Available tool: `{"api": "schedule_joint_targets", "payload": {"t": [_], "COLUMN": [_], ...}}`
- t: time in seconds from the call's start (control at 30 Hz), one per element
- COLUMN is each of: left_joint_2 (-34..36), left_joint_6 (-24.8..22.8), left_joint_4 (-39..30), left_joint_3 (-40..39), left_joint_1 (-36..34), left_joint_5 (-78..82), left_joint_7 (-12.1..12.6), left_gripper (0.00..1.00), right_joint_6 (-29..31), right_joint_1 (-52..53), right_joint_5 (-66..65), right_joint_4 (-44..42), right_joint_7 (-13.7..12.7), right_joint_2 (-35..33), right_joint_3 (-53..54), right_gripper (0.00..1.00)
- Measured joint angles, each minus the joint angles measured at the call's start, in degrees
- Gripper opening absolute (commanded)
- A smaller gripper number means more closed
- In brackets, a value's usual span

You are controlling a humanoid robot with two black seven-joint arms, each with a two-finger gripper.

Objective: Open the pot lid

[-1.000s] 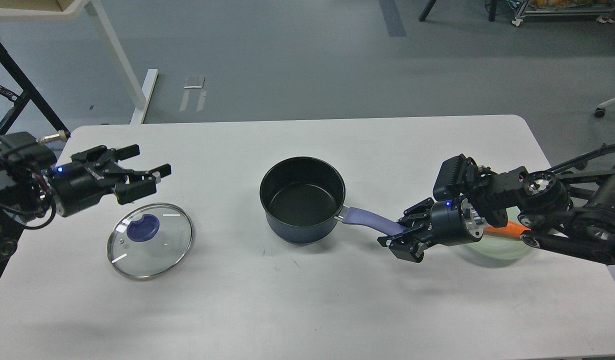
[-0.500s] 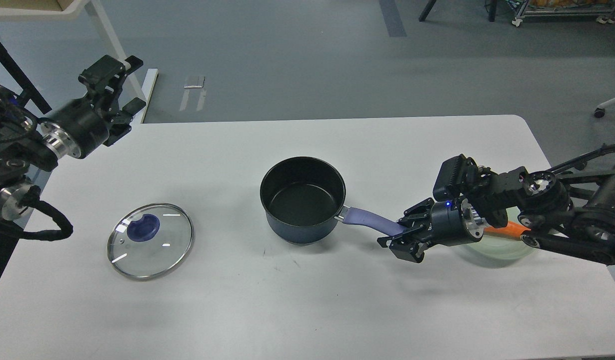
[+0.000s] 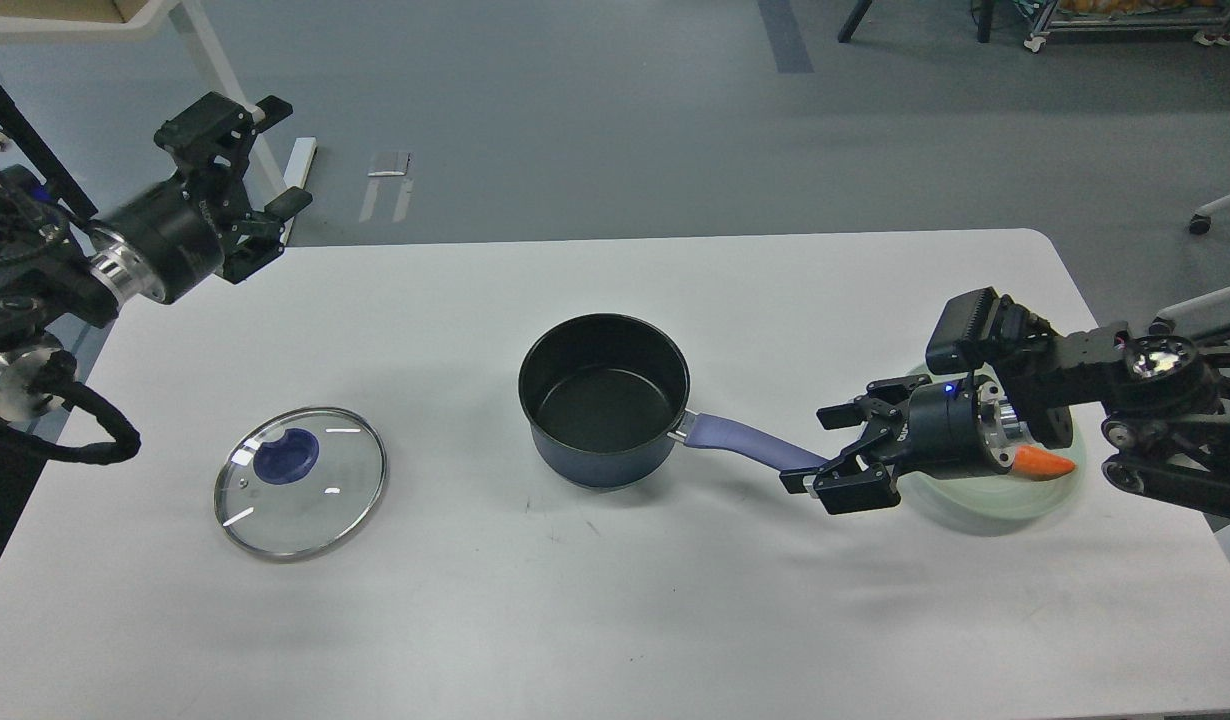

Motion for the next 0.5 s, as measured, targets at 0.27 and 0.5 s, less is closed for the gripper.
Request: {"api": "schedule_joint_targets", "payload": {"t": [0.27, 0.5], "left_joint_2": [-0.44, -3.23], "left_joint_6": [-0.3, -0.2], "left_joint_4": [0.36, 2.52], "left_joint_3": [0.0, -2.52], "left_joint_1": [0.08, 2.23], "left_joint_5": [-3.16, -5.6], "left_joint_7": [0.0, 0.0], "left_gripper": [0.99, 0.99], "right_joint_6": [-0.33, -2.71], "right_joint_1": [-1.03, -4.16], "right_joint_5": [20.46, 55.51], "right_joint_4": [7.65, 6.4], "right_joint_7": [-0.01, -0.01], "right_joint_2": [-10.66, -10.85], "right_joint_3": [10.23, 15.4], "right_gripper": [0.99, 0.99]}}
